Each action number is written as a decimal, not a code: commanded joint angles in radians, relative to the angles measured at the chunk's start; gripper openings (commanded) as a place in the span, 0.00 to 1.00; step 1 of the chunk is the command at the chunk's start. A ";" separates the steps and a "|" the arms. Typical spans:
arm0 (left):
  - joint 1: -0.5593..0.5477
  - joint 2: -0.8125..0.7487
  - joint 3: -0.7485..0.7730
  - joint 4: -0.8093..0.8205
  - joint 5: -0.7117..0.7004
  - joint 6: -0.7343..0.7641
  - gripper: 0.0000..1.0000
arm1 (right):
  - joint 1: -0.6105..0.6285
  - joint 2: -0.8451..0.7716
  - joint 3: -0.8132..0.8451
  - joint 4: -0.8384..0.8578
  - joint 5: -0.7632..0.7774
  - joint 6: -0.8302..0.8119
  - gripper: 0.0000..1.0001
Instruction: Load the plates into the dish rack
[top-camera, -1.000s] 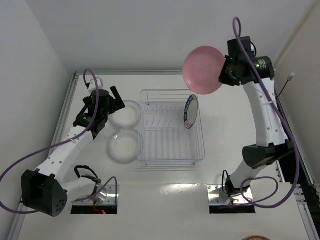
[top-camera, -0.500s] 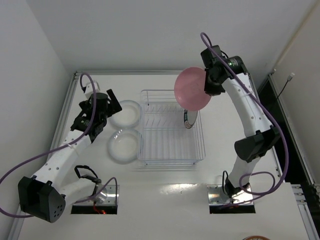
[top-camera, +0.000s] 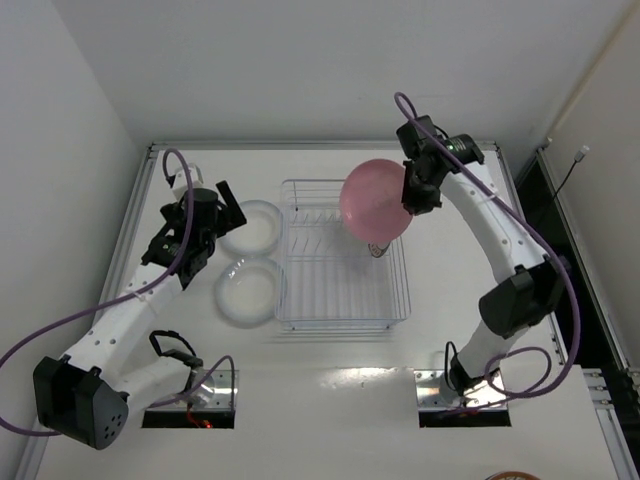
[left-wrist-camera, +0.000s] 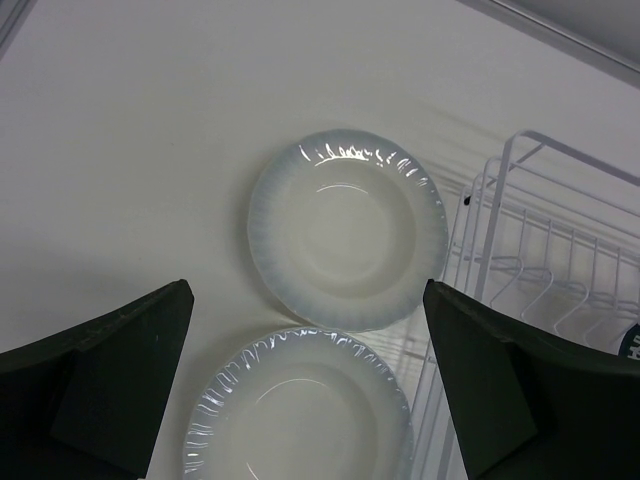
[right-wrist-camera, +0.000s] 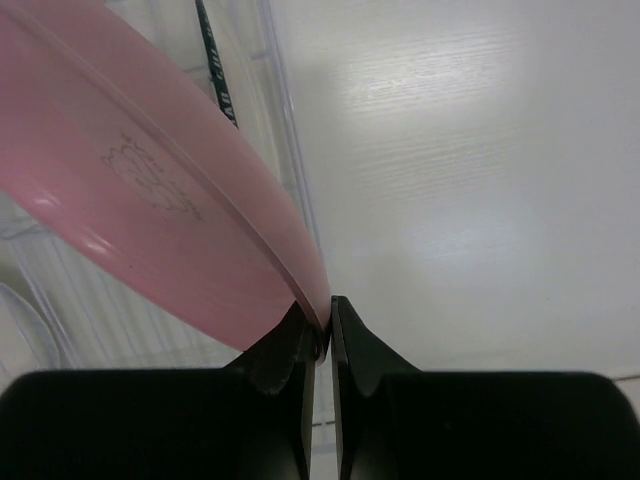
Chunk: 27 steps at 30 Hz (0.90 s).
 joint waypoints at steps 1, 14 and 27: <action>-0.014 -0.031 -0.003 0.003 -0.013 -0.012 1.00 | 0.009 -0.209 -0.055 0.224 -0.002 0.029 0.00; -0.023 -0.031 -0.003 0.012 -0.004 -0.012 1.00 | 0.026 -0.168 -0.099 0.059 0.082 0.156 0.00; -0.023 -0.049 -0.021 0.012 -0.004 -0.012 1.00 | 0.190 -0.058 -0.093 -0.159 0.319 0.342 0.00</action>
